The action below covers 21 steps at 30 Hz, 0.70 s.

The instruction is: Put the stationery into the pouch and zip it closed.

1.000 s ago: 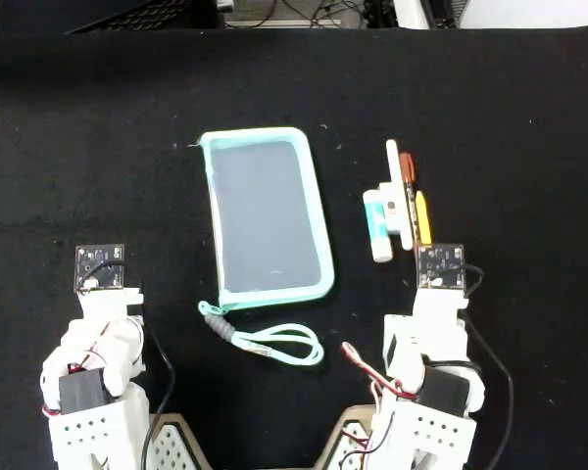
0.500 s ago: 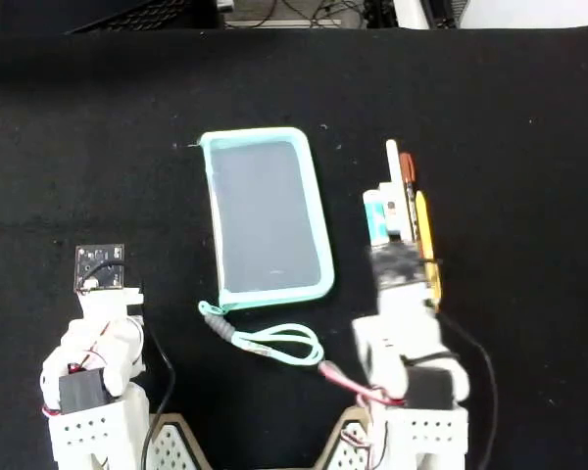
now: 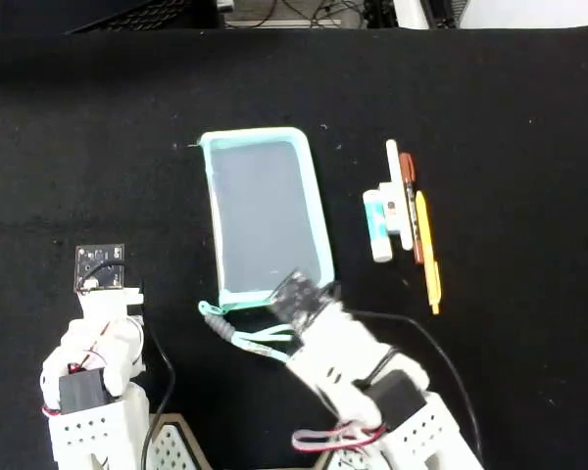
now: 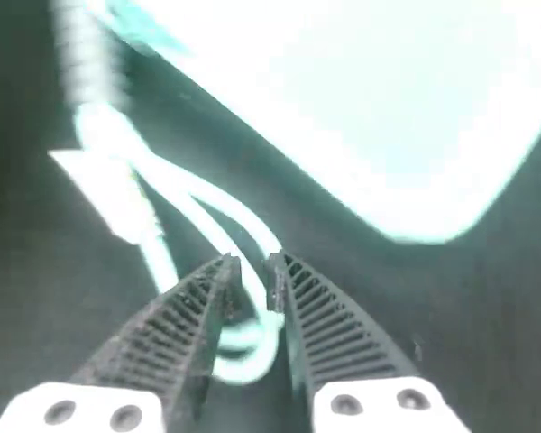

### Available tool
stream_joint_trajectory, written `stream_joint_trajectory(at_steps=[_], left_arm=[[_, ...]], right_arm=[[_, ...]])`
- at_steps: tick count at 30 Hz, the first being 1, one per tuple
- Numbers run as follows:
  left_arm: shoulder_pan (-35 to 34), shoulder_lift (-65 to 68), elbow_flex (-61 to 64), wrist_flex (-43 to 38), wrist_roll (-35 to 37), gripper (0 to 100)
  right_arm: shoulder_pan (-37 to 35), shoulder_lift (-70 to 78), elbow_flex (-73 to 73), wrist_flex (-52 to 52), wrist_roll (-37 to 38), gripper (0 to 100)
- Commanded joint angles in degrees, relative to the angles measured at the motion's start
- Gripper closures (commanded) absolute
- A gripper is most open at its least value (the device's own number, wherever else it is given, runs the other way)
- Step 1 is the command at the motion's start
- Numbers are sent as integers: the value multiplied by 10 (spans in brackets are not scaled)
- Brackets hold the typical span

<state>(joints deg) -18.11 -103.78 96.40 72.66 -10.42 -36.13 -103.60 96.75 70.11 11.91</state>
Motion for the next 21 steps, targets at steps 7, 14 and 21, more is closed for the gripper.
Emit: stream_joint_trajectory(at_steps=[7, 14, 21], left_arm=[[6, -4, 9, 3, -4, 953], [5, -4, 9, 3, -4, 953], [5, -4, 9, 3, -4, 953]], right_arm=[[-35, -40, -81, -116, -13, 917], [-39, -35, -199, -91, -127, 910], [-39, -34, -80, -82, -169, 743]])
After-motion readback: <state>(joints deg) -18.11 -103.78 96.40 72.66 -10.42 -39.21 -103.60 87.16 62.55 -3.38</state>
